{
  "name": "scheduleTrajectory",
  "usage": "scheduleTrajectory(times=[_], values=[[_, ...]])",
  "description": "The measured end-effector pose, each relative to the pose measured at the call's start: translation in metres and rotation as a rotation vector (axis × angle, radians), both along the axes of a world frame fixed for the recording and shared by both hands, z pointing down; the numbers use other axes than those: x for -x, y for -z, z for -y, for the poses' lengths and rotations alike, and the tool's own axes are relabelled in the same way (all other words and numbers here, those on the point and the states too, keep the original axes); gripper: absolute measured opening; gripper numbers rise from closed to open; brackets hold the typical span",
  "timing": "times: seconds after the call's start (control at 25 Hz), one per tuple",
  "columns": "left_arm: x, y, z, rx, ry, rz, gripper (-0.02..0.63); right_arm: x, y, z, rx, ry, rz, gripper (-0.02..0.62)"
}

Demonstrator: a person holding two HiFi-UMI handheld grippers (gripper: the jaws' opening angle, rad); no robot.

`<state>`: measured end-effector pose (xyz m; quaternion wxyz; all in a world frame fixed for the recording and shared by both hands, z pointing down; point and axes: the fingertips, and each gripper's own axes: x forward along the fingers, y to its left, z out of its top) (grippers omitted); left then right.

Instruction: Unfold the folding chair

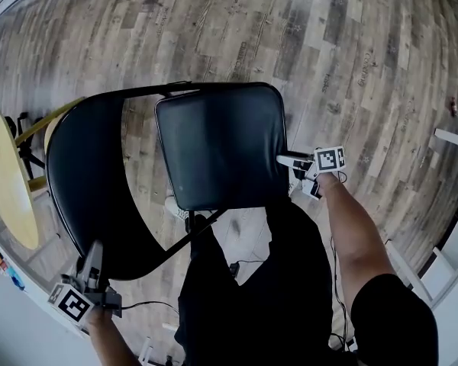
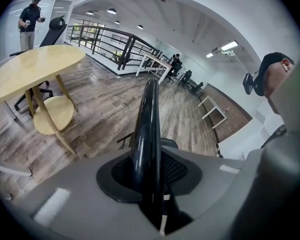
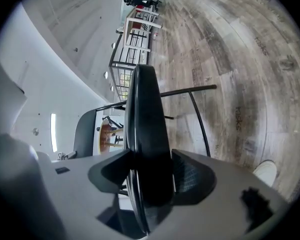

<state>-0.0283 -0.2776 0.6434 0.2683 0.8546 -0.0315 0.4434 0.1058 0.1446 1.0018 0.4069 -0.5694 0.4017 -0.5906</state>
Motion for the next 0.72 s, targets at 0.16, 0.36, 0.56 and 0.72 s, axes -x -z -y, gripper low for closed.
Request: scheduleTrajectory(times=[0.16,0.36,0.56,0.72], values=[[-0.0008,-0.0072,-0.0012,0.008,-0.015,0.002,0.095,0.0036,-0.0076,-0.0055,-0.01,-0.013,0.019,0.245],[-0.0062,-0.0092,-0.0026,0.019,-0.041,-0.003,0.084,0.0,-0.0068,-0.0043,-0.047,0.024,0.015,0.245],[-0.007,-0.0113,-0.0034,0.046,-0.051,-0.006,0.081,-0.003,-0.0051,-0.0036,-0.049,0.022,-0.007,0.245],[-0.007,-0.0116,-0.004,0.063,-0.053,-0.007,0.081,-0.0007,-0.0085,-0.006,-0.025,-0.003,0.017,0.249]])
